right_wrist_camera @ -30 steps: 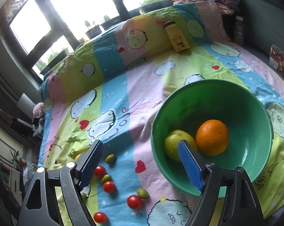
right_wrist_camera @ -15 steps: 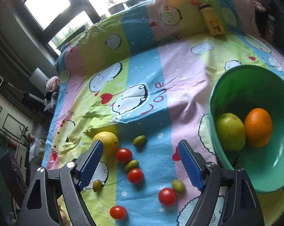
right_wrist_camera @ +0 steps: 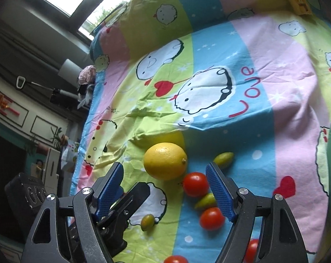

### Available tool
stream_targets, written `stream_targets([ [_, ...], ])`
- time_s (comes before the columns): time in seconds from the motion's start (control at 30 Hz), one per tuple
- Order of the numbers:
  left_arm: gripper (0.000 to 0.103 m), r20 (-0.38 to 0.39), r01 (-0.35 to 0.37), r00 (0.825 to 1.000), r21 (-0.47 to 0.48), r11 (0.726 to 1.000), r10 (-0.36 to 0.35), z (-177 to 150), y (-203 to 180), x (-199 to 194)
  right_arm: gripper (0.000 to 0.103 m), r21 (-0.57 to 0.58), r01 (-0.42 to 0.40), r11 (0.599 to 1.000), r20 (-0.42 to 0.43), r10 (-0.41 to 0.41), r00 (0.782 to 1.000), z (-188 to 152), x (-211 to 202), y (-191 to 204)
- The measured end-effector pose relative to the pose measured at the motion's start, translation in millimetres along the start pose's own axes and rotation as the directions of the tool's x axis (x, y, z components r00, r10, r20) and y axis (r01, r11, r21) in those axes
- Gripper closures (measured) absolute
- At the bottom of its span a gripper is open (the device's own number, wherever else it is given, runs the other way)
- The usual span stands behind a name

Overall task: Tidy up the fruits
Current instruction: 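Move the right gripper to the yellow lemon and close on it, then lift the lemon with the right gripper and carry it over the basin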

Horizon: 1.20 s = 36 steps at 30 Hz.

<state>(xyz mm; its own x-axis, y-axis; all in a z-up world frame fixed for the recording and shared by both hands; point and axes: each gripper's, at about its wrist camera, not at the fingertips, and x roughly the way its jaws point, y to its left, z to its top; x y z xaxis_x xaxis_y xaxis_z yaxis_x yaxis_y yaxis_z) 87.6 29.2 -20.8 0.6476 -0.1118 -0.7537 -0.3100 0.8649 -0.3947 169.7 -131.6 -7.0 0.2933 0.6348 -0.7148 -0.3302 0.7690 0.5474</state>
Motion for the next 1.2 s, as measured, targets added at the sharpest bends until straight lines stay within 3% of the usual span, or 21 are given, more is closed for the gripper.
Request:
stream_targets([
  [0.23, 0.032, -0.056, 0.012, 0.998, -0.012, 1.0, -0.012, 7, 0, 22, 0.035, -0.001, 0.006, 1.0, -0.089, -0.007, 0.996, 15, 33, 0],
  [0.37, 0.032, -0.048, 0.029, 0.998, 0.002, 1.0, -0.029, 8, -1, 25, 0.037, -0.004, 0.025, 1.0, -0.111, -0.025, 0.994, 17, 43, -3],
  [0.83, 0.042, -0.023, 0.068, 0.997, 0.067, 0.995, -0.067, 6, -6, 28, 0.042, 0.013, -0.025, 1.0, -0.119, 0.026, 0.993, 18, 53, -8],
  [0.93, 0.055, -0.03, 0.096, 0.995, 0.082, 0.992, -0.094, 5, -10, 24, 0.042, 0.016, -0.029, 0.999, -0.126, 0.031, 0.992, 16, 53, -5],
  [1.2, 0.055, -0.023, 0.107, 0.994, 0.097, 0.99, -0.105, 2, -17, 17, 0.042, 0.012, -0.017, 1.0, -0.095, 0.018, 0.995, 11, 41, -5],
])
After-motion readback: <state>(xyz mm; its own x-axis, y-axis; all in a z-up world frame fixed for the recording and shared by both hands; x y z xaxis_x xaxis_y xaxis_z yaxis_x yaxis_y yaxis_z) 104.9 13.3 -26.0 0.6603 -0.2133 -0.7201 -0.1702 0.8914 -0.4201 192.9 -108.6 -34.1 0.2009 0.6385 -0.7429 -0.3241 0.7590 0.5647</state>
